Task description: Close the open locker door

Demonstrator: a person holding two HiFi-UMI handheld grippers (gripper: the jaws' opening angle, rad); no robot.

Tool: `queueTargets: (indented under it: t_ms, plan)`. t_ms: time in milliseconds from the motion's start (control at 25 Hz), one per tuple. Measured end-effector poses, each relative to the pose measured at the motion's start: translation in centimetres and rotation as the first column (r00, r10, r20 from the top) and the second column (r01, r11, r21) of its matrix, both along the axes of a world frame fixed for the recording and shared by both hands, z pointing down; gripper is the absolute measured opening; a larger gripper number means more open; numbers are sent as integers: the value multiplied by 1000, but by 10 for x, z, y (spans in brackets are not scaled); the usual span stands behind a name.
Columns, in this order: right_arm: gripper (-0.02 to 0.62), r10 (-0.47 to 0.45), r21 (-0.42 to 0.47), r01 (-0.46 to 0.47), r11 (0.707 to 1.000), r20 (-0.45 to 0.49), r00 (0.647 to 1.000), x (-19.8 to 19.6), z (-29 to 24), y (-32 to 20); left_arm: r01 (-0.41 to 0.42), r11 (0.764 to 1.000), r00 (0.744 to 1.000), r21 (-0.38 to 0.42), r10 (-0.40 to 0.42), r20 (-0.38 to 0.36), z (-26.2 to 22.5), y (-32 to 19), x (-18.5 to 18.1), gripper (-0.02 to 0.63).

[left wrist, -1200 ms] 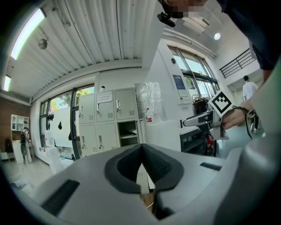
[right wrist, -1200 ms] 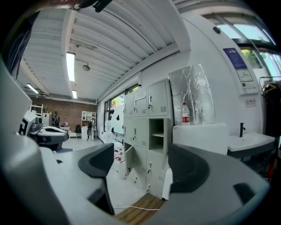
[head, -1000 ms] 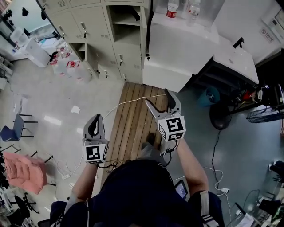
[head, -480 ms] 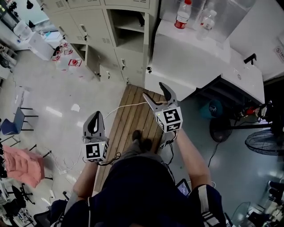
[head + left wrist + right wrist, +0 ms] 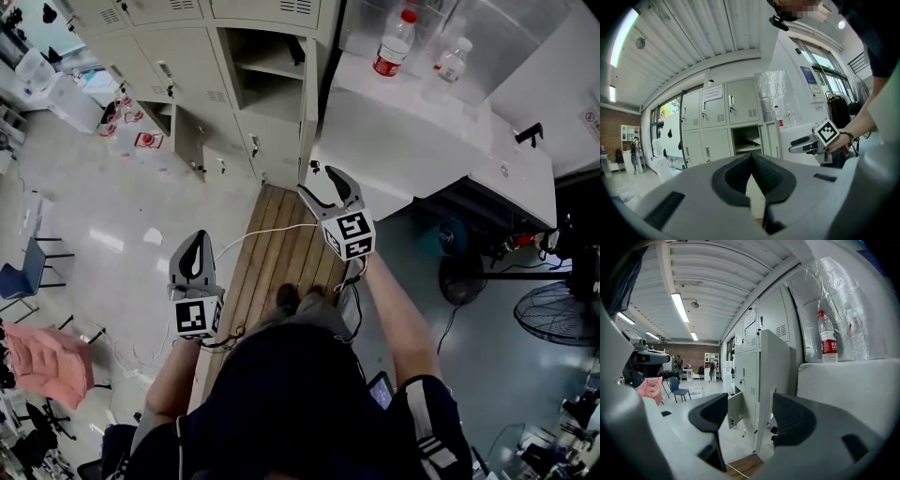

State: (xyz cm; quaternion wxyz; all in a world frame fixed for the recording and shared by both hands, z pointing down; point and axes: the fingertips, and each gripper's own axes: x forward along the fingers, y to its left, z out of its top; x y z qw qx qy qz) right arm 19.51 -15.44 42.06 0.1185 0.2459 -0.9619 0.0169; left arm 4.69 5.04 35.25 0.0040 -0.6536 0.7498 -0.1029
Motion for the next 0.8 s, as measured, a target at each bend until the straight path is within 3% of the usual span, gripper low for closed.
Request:
queueTargets:
  t_ms: [360,800]
  plan:
    - [255,-113,-33,112,993,-42,993,-18,41,-48,50,998,999,-28,-50,20,8,-40,-8,5]
    - [177,-277,-68,272,960,-79,958,-43,64,-67,122,991,992,-60,-120,33,13,-60,-24,5]
